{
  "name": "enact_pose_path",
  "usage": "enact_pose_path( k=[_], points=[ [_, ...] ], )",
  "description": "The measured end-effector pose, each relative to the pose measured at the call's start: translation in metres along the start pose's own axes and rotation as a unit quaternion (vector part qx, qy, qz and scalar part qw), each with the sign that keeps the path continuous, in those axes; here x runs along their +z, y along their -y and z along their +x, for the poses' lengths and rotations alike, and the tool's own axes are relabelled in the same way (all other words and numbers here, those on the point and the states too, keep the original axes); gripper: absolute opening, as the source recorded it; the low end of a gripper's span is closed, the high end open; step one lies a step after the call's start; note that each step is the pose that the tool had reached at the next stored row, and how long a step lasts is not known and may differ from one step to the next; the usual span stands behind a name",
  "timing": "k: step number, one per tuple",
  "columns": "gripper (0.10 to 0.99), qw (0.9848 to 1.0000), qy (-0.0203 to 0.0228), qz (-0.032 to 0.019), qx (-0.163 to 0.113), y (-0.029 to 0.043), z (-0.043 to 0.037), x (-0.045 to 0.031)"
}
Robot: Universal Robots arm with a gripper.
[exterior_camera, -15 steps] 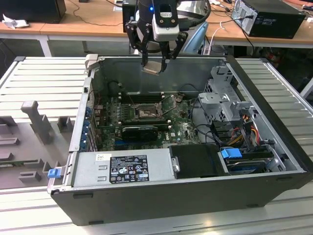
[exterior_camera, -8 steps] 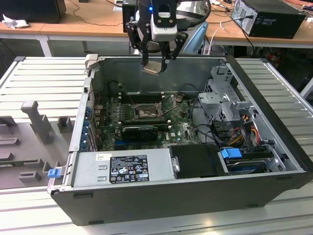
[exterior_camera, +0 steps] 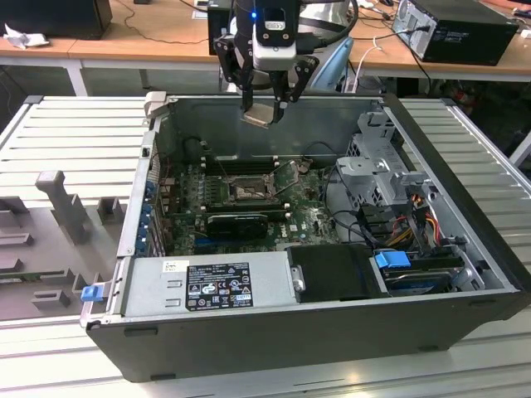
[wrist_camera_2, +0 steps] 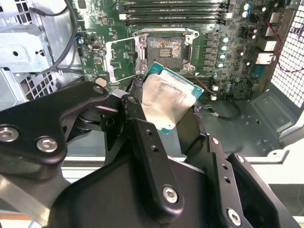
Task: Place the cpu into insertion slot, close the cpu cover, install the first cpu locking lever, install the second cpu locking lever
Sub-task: 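Place the cpu into insertion slot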
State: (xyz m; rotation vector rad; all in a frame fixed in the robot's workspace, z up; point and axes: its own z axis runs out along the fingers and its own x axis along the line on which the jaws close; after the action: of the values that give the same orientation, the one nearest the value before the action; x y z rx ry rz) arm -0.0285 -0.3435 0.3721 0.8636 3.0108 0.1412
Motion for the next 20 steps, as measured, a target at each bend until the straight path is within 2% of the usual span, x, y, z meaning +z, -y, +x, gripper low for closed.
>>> enact_pose_path(
  k=[6,13,15,17,20],
  points=[
    [0.529,0.9997,0.0025,-0.0002,0.026,0.0,-0.0001,0.0006],
    [0.529,0.9987,0.0073,0.0032,0.051,-0.0004,-0.0008,0.0009],
    [0.529,0.9974,0.0106,0.0052,0.071,-0.0003,-0.0007,0.0011],
    [0.529,0.9962,0.0121,0.0053,0.087,-0.0004,-0.0007,0.0013],
    [0.529,0.9935,0.0143,0.0051,0.113,-0.0003,-0.0007,0.0018]
  ],
)
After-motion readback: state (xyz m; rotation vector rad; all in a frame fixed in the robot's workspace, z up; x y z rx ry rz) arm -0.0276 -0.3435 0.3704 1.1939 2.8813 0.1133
